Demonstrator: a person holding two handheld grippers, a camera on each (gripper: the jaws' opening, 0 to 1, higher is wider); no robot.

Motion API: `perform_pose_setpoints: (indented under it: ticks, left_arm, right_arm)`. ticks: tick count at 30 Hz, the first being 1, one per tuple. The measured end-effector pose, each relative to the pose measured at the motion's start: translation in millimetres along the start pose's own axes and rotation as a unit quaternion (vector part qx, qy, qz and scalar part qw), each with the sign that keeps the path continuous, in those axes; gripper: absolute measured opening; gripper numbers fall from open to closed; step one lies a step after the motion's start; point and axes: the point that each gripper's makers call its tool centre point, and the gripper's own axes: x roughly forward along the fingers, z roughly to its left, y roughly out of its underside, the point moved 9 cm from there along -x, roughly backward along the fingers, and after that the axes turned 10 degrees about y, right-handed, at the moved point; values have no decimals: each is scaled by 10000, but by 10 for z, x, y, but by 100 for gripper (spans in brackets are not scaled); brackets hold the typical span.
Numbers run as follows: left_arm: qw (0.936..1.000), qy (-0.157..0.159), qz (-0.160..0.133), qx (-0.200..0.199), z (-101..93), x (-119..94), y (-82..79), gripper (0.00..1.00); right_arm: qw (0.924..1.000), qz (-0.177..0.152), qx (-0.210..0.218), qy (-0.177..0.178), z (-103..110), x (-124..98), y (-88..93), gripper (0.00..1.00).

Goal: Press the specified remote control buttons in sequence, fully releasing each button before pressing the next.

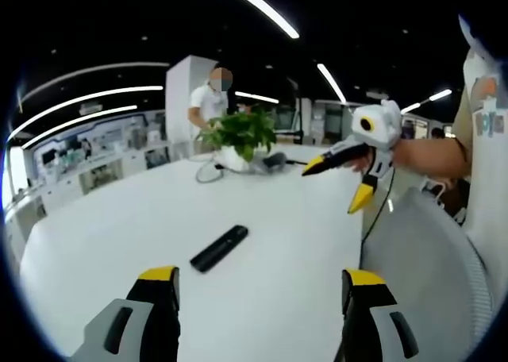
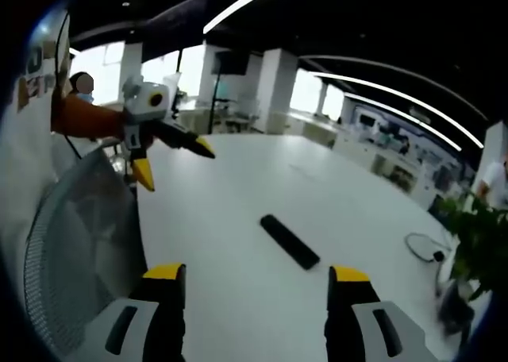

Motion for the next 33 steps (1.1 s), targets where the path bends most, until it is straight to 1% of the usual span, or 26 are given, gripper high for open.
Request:
perform_pose_setpoints:
  ticks: [7, 22, 33]
  left_arm:
    - [9999, 46, 31, 97, 42, 66, -55, 86]
    - [9997, 59, 78, 218, 144, 163, -136, 86]
    - [9994, 51, 156, 304, 229, 235, -196, 86]
  right_arm:
    - [9999, 3, -99, 58, -128, 4, -30, 71]
    - [9997, -6, -243, 67, -313, 11, -87, 70]
    - [9995, 39, -323, 1, -403, 51, -80, 71]
